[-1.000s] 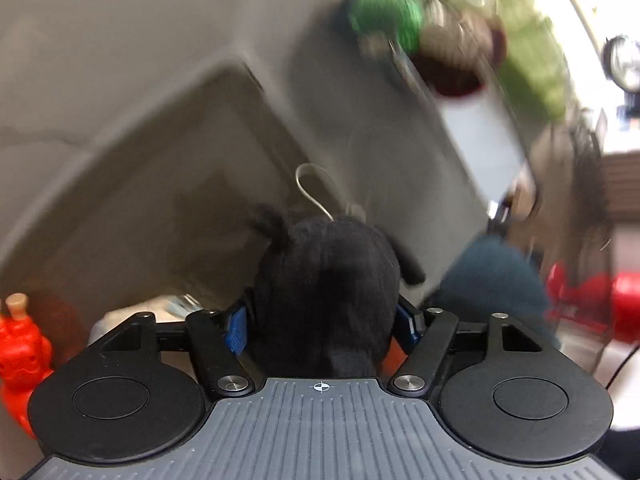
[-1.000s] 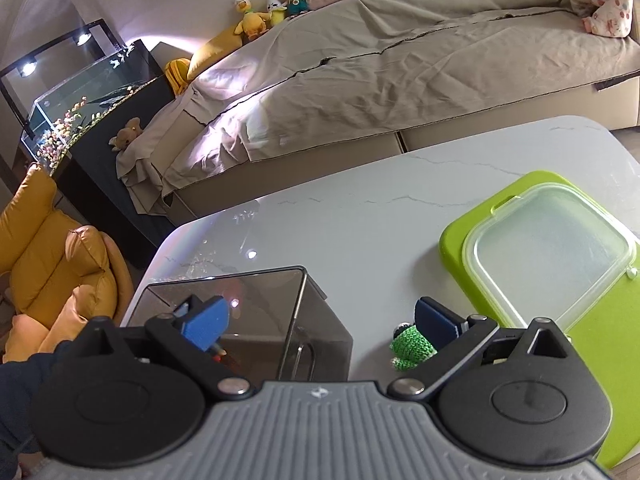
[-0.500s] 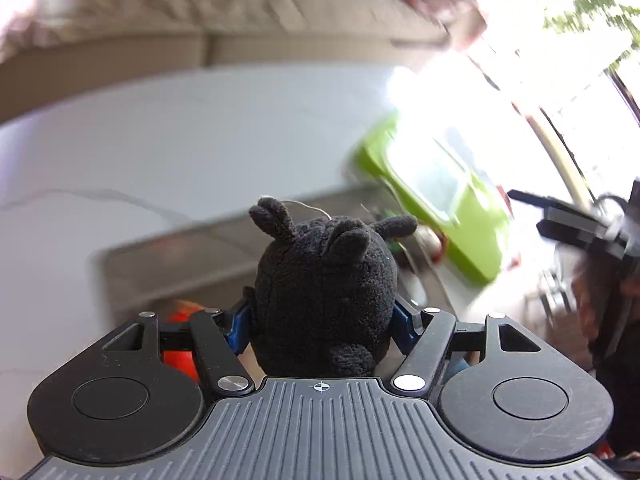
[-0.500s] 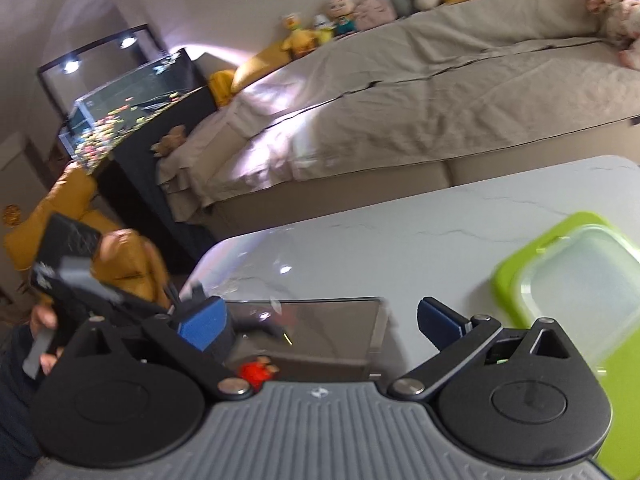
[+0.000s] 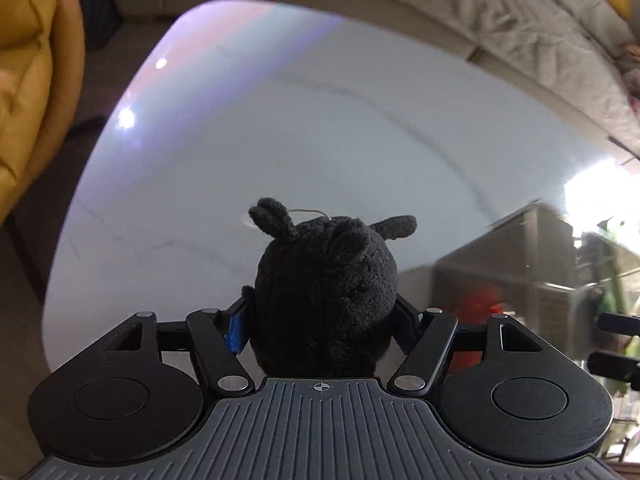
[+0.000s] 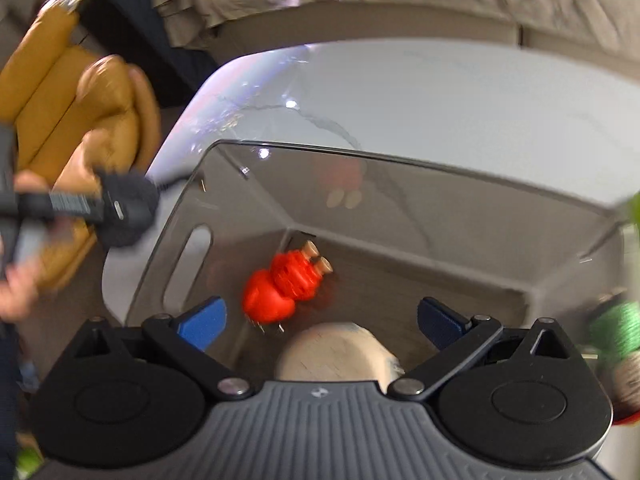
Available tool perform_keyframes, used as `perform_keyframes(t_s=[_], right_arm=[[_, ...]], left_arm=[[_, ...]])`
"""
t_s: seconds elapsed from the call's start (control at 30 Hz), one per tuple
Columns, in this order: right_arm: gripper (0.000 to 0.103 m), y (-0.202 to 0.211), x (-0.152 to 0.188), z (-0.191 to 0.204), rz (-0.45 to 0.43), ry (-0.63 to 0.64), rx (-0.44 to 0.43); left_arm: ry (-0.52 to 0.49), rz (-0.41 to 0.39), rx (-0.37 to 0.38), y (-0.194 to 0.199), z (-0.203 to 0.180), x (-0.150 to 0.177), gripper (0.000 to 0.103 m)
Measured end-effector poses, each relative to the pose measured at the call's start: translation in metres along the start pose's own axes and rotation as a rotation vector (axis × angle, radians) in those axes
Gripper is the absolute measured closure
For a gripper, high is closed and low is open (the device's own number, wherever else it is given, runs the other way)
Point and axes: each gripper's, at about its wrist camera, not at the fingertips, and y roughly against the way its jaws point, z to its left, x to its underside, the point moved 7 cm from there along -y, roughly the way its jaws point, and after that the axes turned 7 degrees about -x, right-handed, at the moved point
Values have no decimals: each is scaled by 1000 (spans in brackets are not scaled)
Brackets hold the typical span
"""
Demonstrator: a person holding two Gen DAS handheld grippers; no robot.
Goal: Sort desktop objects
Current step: 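Release the black cat with the left tool while the right tool grasps the red figurine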
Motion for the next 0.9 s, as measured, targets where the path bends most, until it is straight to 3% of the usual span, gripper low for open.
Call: perform_keyframes(t_s=[0.13,0.3,0.47,0.7,0.83,0.9], right_arm=[[0,-42,5,9,60,-91,10],[2,-77,1,15,81,-101,98],[14,-99,1,12,110,-157,156],[14,-119,8,1,137,-229,150],[52,-116,10,6,126,-222,73],[52,-110,12,11,117,-179,60]], left_arm=[[19,23,-2,-32,1,10,30],[0,-14,-29,-34,15,12,25],[13,-54,-11,-32,12,0,10],[15,-174,-59,16,26,-11,9],[-1,-258,-7,63,9,-18,6],[-25,-296,29,89,-5,-19,5]])
